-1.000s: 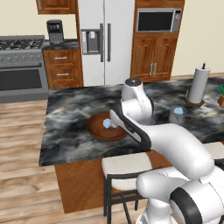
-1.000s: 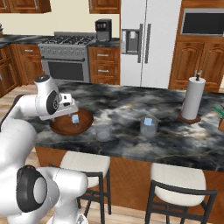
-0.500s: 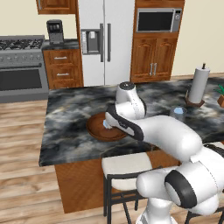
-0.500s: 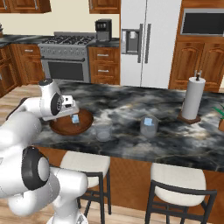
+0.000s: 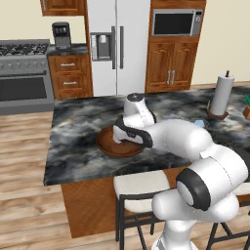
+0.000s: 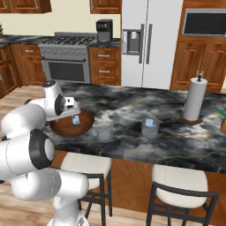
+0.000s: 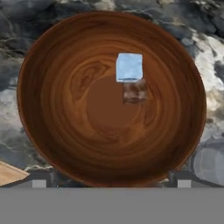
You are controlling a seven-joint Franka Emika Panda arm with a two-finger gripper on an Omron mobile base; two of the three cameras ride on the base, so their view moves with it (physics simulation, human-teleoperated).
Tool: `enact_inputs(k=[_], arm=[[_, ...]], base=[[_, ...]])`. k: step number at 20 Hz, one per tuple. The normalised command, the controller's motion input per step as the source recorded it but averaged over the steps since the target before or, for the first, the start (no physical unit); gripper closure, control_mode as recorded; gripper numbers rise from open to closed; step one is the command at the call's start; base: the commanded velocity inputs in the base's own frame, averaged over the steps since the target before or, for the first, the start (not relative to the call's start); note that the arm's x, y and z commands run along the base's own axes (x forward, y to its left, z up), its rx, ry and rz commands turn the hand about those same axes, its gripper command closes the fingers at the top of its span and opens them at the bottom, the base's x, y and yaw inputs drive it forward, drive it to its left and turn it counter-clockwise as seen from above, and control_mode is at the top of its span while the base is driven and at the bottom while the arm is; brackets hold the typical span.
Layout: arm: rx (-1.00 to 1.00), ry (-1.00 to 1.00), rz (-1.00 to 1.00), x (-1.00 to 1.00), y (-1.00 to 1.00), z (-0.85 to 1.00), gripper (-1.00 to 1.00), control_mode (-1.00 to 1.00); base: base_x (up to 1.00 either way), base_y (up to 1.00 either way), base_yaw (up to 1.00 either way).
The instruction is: There are four ice cubes in the ice bowl. Place two ice cubes in each glass of water.
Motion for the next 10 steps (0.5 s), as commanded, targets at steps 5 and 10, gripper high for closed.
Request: enact_inputs(k=[5,10], arm=[[0.0,0.03,0.0,0.29,0.0,-0.13,-1.0,-1.0],[0.0,0.0,0.0,0.22,0.0,-0.23,-1.0,-1.0]], base=[[0.0,0.0,0.0],[0.0,0.0,0.0]])
